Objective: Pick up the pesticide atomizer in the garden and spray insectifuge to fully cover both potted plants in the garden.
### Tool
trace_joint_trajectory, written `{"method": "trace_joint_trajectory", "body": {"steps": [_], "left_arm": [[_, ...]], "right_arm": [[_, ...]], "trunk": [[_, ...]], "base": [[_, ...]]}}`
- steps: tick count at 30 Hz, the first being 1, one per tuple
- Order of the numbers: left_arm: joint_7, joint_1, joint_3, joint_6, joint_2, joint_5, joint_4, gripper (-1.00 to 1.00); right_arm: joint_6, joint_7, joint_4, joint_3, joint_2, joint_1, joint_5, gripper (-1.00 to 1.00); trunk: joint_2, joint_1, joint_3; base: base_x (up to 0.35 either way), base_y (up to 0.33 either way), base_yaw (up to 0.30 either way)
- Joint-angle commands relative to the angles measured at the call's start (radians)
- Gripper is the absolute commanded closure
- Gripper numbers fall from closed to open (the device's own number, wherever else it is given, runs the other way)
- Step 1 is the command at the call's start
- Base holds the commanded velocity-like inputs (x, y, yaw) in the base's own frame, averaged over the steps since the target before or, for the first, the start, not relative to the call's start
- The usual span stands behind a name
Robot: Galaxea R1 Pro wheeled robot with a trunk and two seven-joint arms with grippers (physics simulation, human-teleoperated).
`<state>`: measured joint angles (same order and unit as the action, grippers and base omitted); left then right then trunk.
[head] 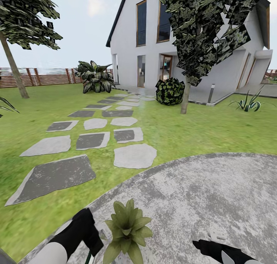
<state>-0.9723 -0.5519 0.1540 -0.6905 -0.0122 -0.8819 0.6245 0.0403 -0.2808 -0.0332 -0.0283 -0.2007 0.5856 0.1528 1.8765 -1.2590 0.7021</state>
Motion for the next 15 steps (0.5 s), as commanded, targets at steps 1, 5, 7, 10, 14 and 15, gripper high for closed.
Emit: {"method": "trace_joint_trajectory", "body": {"steps": [1, 5, 7, 10, 14, 15], "left_arm": [[-0.006, -0.001, 0.018, -0.006, -0.009, 0.020, 0.002, 1.00], [-0.006, -0.003, 0.131, -0.048, -0.066, 0.166, 0.003, 1.00], [-0.005, -0.003, 0.169, -0.060, -0.085, 0.215, 0.004, 1.00], [-0.005, -0.004, 0.197, -0.067, -0.118, 0.253, 0.006, 1.00], [-0.005, -0.005, 0.242, -0.069, -0.150, 0.318, 0.007, 1.00], [-0.004, -0.005, 0.275, -0.069, -0.157, 0.361, 0.007, 1.00]], "right_arm": [[0.004, -0.004, -0.001, -0.002, 0.000, 0.000, 0.008, -1.00], [0.004, -0.004, -0.001, -0.002, 0.000, 0.000, 0.008, -1.00], [0.004, -0.004, -0.001, -0.002, 0.000, 0.000, 0.008, -1.00], [0.004, -0.004, -0.001, -0.002, 0.000, 0.000, 0.008, -1.00], [0.004, -0.004, -0.001, -0.002, 0.000, 0.000, 0.008, -1.00], [0.004, -0.004, -0.001, -0.002, 0.000, 0.000, 0.008, -1.00]], "trunk": [[0.000, 0.000, 0.001], [0.000, 0.000, 0.001], [0.000, 0.000, 0.001], [0.000, 0.000, 0.001], [0.000, 0.000, 0.001], [0.000, 0.000, 0.001]], "base": [[0.000, 0.000, 0.000], [0.000, 0.000, 0.000], [0.000, 0.000, 0.000], [0.000, 0.000, 0.000], [0.000, 0.000, 0.000], [0.000, 0.000, 0.000]]}}
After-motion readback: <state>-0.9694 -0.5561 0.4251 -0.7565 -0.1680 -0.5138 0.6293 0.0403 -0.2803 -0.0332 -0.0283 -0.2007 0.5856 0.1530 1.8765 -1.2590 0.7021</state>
